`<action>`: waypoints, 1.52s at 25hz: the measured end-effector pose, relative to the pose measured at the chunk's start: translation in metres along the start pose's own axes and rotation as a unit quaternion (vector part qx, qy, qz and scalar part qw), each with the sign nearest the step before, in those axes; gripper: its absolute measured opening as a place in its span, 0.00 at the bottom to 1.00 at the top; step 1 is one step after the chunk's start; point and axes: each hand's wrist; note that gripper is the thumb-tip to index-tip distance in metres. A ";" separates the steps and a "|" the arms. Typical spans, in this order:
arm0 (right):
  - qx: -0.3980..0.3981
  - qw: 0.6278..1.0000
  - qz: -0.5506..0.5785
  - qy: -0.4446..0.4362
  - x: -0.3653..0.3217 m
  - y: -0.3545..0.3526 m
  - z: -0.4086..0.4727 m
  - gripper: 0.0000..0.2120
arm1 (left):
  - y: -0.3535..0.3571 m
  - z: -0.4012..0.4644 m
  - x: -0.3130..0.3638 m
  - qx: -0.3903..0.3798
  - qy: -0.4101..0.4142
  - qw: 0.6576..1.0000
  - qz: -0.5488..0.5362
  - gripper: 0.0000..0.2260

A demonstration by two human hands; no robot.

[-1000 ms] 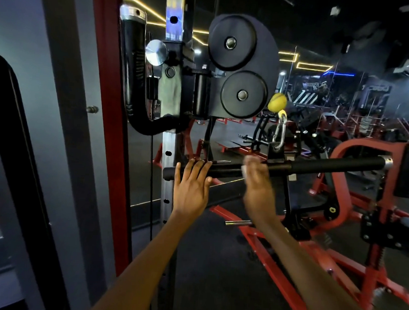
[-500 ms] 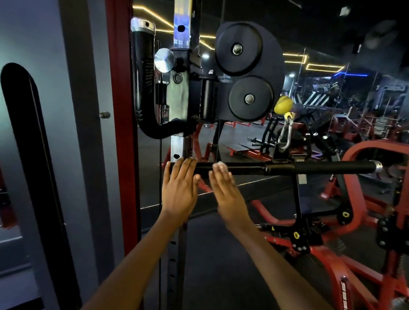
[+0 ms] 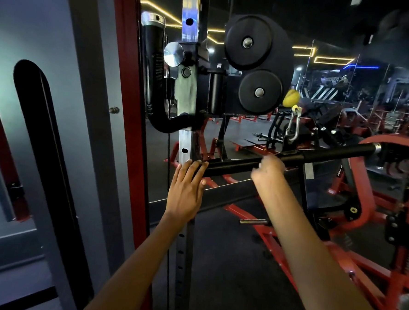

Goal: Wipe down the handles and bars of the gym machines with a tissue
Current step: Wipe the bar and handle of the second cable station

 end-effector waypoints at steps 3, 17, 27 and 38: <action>0.083 0.996 -0.017 -0.006 -0.001 0.020 -0.002 0.10 | -0.002 -0.001 0.003 0.022 -0.013 1.000 0.001 0.26; 0.071 0.993 0.029 0.093 -0.014 -0.016 0.012 0.20 | -0.015 0.000 0.005 0.036 0.011 0.999 0.011 0.26; -0.005 0.994 0.044 0.101 0.026 -0.014 0.011 0.16 | -0.004 -0.017 0.006 0.013 -0.031 0.999 0.041 0.25; -0.119 0.984 0.026 0.128 0.065 -0.010 -0.002 0.14 | -0.008 -0.028 0.010 0.027 -0.077 0.996 0.027 0.29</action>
Point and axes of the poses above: each hand's wrist, its own z-axis towards the middle knuckle, its own y-axis out of the palm, x = y × z, and after that the axes turned 2 degrees about -y, right-handed
